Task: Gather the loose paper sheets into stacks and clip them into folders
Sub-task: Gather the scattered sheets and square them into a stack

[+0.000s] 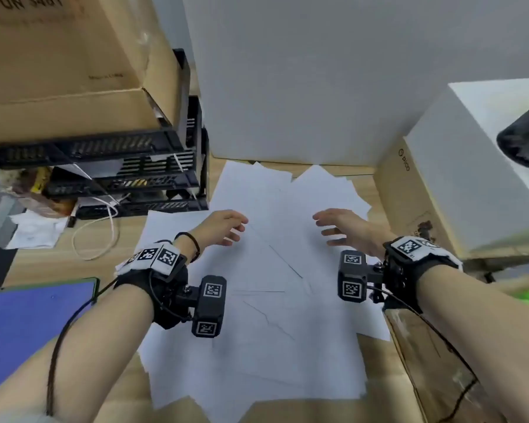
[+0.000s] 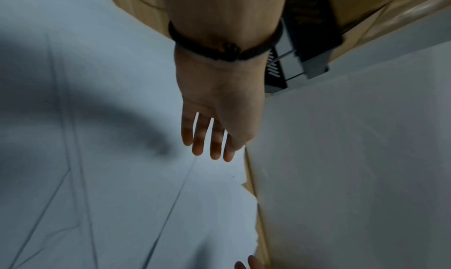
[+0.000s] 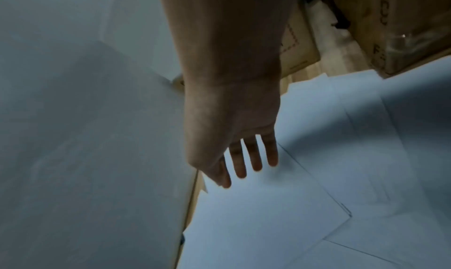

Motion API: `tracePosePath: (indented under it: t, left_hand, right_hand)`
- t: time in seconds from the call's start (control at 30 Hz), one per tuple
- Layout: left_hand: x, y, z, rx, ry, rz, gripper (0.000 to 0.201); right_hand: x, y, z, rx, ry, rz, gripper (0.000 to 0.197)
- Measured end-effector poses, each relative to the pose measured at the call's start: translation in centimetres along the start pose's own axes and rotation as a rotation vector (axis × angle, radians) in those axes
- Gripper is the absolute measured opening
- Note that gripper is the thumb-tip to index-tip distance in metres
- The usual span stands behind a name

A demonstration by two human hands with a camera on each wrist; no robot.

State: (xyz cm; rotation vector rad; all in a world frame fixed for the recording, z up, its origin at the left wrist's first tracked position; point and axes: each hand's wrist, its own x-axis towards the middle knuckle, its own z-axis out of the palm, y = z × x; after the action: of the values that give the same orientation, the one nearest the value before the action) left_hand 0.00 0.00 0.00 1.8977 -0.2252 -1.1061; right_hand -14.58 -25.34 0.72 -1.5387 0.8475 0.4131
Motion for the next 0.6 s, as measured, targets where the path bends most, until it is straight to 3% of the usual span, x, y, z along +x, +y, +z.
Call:
tracePosePath:
  t: [0.1,0.23,0.4,0.53,0.6]
  left_hand:
    - [2.3,-1.6,1.5,0.136,0.074,-0.047,0.023]
    - [5.6,-4.0,2.6,0.341,0.176,-0.021,0.041]
    - [7.2,-5.1,3.3,0.344,0.351,0.006,0.058]
    - [7.6,-5.1,3.2,0.342,0.350,0.052,0.075]
    - [8.0,-5.3,3.3,0.374,0.336,0.030,0.082]
  right_hand:
    - [2.5,2.1,-0.4,0.016,0.121,0.029,0.032]
    - [5.2,4.2,-0.6,-0.084,0.190,-0.040,0.045]
    - [7.8,4.4,0.4,-0.573,0.013,-0.084,0.064]
    - [8.5,6.0,2.1,-0.967,-0.149,-0.216,0.081]
    - [8.1,6.5,3.0,-1.003,-0.222,-0.298,0.073]
